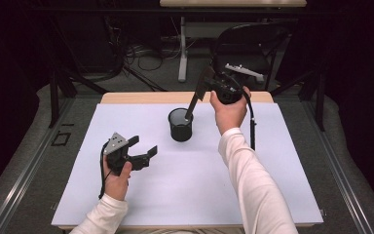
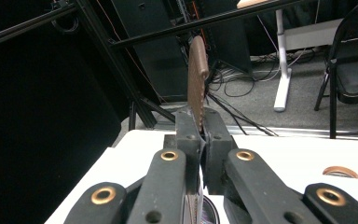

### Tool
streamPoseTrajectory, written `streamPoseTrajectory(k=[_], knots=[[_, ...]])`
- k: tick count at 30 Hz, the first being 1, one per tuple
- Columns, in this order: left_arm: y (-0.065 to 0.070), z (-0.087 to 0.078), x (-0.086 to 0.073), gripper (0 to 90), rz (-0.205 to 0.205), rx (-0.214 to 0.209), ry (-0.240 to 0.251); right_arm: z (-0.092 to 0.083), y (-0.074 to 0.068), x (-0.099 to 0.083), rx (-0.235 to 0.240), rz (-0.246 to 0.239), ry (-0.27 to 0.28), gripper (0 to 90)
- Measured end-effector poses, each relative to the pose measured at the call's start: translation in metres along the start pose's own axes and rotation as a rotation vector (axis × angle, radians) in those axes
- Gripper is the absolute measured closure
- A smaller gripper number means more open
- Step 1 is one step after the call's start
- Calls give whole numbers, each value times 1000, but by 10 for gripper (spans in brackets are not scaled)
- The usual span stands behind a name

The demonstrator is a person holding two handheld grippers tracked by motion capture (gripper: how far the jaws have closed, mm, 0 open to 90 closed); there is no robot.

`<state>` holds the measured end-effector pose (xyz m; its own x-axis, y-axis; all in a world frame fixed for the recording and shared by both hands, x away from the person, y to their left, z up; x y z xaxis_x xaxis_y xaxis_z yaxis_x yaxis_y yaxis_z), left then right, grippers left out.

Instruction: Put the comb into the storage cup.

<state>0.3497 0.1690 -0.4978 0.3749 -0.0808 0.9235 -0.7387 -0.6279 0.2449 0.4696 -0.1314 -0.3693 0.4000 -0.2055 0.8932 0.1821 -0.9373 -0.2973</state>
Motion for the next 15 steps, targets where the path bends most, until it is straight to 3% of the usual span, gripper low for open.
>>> streamPoseTrajectory(k=[15], knots=[[-1,-1,0,160,-2,1,0,13,-1,-10,-18,4,-5,881]])
Point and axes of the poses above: each handheld gripper's, and its own axes: z roughly forward along the jaws, x roughly out of its top, y roughly to its right, the point moved 2 cm from there along z, roughly forward along the jaws, and after that the axes turned 13 degrees about -x, right-handed, at the moved point
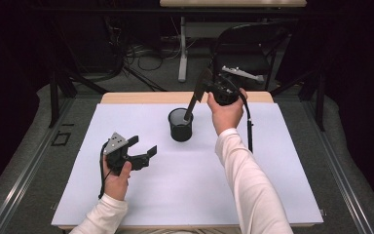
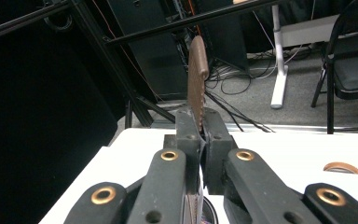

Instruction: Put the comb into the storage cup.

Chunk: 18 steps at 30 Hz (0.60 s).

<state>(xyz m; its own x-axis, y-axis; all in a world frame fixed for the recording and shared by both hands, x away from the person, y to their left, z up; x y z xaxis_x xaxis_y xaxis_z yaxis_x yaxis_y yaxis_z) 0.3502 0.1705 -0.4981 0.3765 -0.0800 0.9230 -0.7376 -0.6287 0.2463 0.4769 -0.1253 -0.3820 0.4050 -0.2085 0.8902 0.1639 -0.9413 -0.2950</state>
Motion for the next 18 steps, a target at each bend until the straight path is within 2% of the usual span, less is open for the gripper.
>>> streamPoseTrajectory(k=[18], knots=[[-1,0,0,160,-2,4,0,19,-2,-20,-23,12,-23,881]])
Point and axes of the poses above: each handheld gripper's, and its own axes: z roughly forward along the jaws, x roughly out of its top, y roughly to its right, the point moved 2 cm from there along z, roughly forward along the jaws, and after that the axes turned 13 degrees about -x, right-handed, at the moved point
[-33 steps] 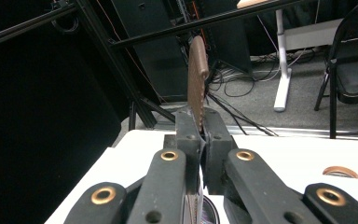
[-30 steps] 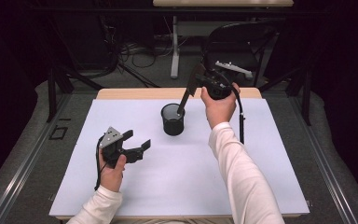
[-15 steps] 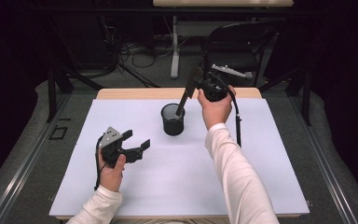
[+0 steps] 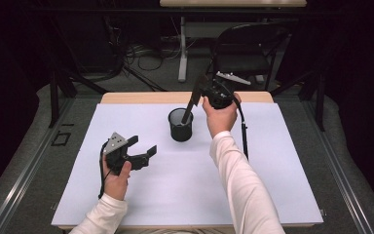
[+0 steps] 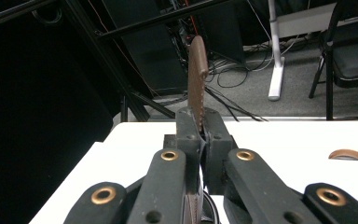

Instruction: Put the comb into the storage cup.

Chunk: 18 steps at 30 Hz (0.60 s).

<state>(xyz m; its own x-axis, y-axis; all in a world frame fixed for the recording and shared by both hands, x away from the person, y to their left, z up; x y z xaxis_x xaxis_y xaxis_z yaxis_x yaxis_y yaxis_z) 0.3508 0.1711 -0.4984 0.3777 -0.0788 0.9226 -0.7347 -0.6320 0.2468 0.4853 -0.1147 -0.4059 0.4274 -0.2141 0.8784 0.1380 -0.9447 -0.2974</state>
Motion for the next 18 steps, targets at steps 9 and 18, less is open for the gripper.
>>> streamPoseTrajectory(k=[9,18], knots=[[0,0,0,160,1,3,-2,9,2,-11,-10,13,-14,881],[0,1,0,160,2,4,-3,15,1,-20,-11,16,-28,881]])
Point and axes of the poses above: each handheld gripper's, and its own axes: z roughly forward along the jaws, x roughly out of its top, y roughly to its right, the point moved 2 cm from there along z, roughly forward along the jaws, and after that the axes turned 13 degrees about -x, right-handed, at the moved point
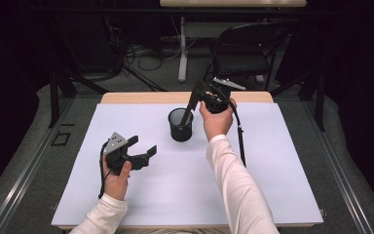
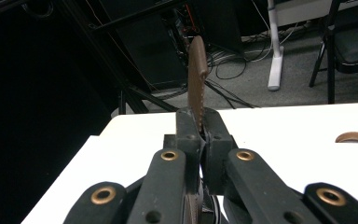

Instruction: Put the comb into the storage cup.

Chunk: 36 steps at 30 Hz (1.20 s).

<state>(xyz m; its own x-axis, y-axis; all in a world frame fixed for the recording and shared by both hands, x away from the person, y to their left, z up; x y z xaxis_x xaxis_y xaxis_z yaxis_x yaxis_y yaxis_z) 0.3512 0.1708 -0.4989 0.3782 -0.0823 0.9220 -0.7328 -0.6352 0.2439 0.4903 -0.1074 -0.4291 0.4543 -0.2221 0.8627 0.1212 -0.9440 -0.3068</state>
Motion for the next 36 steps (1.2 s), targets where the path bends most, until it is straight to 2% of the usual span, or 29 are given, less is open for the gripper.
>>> streamPoseTrajectory(k=[9,36], knots=[[-1,0,0,160,-4,1,-1,6,-4,-9,-5,-9,-18,881],[-1,0,0,160,-7,3,-3,19,-13,-23,2,4,-40,880]])
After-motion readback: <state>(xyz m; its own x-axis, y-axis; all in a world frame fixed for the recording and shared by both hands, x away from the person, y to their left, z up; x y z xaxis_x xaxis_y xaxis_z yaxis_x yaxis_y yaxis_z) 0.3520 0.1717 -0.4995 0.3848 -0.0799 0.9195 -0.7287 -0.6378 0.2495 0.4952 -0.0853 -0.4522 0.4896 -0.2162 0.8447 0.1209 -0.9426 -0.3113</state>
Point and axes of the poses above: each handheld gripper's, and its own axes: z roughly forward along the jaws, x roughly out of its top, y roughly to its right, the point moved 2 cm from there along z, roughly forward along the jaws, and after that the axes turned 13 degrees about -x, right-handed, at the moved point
